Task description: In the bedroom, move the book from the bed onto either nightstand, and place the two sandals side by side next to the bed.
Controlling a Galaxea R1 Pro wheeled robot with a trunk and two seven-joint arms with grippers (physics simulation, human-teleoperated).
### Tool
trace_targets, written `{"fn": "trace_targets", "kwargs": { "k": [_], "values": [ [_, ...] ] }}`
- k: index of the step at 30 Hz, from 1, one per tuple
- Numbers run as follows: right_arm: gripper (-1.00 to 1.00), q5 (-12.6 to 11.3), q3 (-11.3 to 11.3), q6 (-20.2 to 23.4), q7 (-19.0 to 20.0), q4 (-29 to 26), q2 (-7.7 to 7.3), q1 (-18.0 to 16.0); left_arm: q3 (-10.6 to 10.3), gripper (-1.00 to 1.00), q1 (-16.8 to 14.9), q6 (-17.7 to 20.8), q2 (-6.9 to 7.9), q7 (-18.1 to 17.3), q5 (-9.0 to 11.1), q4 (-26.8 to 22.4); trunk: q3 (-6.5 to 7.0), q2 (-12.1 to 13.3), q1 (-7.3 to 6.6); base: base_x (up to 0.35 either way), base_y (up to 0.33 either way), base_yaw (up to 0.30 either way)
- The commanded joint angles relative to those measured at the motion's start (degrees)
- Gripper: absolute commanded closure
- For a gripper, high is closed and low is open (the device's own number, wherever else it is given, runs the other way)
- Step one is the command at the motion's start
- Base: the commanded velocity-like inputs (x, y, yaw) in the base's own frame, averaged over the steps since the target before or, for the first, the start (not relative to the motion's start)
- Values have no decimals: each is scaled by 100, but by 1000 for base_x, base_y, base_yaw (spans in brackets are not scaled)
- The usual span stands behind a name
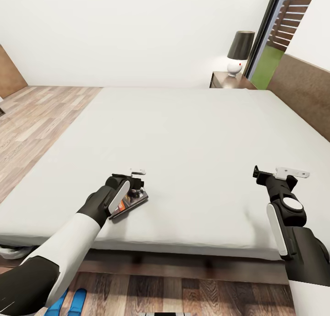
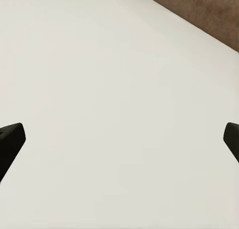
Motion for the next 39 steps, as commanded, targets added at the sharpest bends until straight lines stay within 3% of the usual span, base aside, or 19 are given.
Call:
{"fn": "trace_targets", "kwargs": {
  "k": [1, 30, 39],
  "values": [
    [-100, -49, 7, 20, -39, -7, -3, -3, -15, -100, -5, 17, 3, 55, 60, -6, -4, -2, -1, 0, 0, 0],
    [-100, -49, 5, 17, -39, -7, -3, -3, -15, -100, -6, 19, -6, 107, 60, -9, -4, -2, -1, -49, 0, 0],
    [-100, -49, 5, 14, -39, -7, -3, -3, -16, -100, -7, 19, -6, 108, 60, -10, -4, -2, -1, -192, 0, 0]
  ]
}}
